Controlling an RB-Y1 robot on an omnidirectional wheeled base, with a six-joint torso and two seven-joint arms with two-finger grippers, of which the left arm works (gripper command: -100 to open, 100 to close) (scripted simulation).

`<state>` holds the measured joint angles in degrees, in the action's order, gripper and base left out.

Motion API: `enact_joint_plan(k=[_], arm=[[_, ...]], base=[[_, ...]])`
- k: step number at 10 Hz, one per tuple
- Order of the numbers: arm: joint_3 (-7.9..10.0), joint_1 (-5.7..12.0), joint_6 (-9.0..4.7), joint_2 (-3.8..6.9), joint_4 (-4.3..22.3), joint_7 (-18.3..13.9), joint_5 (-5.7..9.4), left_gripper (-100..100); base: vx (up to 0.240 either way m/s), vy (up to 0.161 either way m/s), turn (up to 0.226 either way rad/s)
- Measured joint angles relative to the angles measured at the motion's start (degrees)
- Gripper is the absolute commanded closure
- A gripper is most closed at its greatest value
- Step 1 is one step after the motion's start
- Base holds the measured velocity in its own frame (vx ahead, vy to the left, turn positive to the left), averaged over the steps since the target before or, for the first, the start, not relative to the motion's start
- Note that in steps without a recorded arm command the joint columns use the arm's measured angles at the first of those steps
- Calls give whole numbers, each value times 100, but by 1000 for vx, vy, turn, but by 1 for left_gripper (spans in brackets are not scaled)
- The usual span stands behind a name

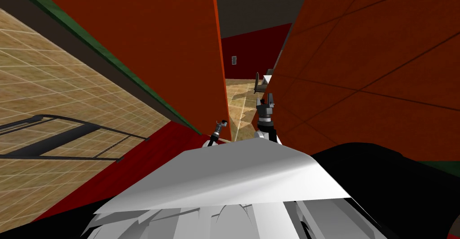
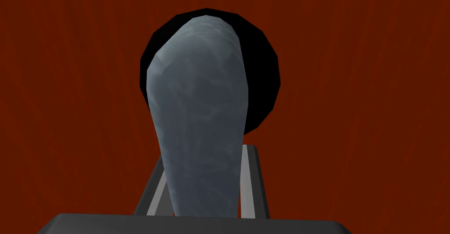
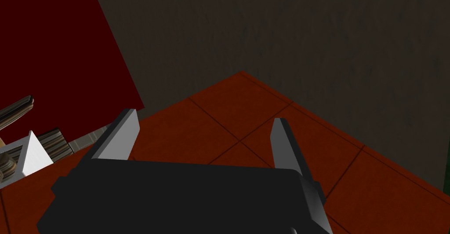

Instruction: Push the door open

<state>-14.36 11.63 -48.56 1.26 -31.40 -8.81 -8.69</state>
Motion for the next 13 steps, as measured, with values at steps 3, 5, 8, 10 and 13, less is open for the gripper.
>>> enact_joint_plan(k=[3,5,8,10,13], arm=[[15,-122,189,66,-327,-33,10,100],[82,-207,268,106,-423,7,44,100],[280,-139,170,120,-257,120,152,100],[390,-235,292,146,-460,165,209,100],[651,-120,220,167,-269,269,354,100]], base=[[72,-57,39],[96,-93,35],[132,-134,60],[152,-143,60],[156,-191,87]])
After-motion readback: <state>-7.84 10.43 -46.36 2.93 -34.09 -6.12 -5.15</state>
